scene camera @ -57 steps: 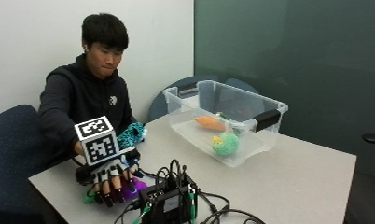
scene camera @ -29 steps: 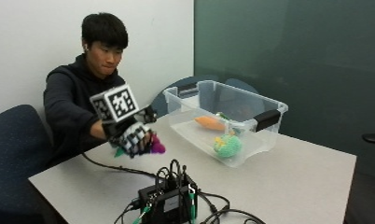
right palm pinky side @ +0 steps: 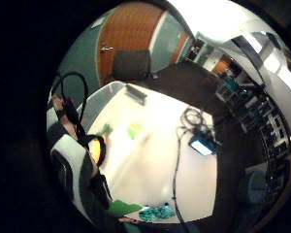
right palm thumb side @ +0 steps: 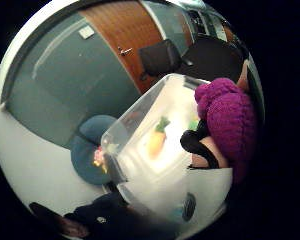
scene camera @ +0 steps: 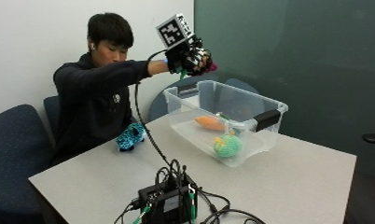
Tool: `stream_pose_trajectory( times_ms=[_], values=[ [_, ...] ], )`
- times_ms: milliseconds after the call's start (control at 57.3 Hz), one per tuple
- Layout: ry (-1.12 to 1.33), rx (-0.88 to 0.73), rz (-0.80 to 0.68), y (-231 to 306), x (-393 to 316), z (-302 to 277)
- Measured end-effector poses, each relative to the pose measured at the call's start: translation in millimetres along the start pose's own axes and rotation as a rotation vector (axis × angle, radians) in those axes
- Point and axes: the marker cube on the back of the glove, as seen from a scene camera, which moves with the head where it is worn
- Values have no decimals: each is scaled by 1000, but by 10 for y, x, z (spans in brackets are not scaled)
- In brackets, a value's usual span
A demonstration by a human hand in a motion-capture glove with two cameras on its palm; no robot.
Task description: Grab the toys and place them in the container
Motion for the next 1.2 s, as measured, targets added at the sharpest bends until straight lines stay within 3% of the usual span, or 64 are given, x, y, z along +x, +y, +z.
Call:
stream_pose_trajectory(
  times_ms=[279, 401, 488, 576, 698, 837, 959, 1134, 1203],
  values=[
    [20, -177, 31, -37, -311, 576],
    [-62, -239, 1, 43, -203, 460],
    [-207, -257, 38, 93, 253, 171],
    [-256, -295, -27, 373, 456, -16],
    [-96, -363, -178, 1124, 501, -100],
    [1, -447, -202, 1911, 806, -37],
    [77, -481, -164, 2450, 1080, 267],
    [6, -621, -222, 3220, 1027, 868],
    [11, -607, -251, 3398, 1001, 1066]
  ],
)
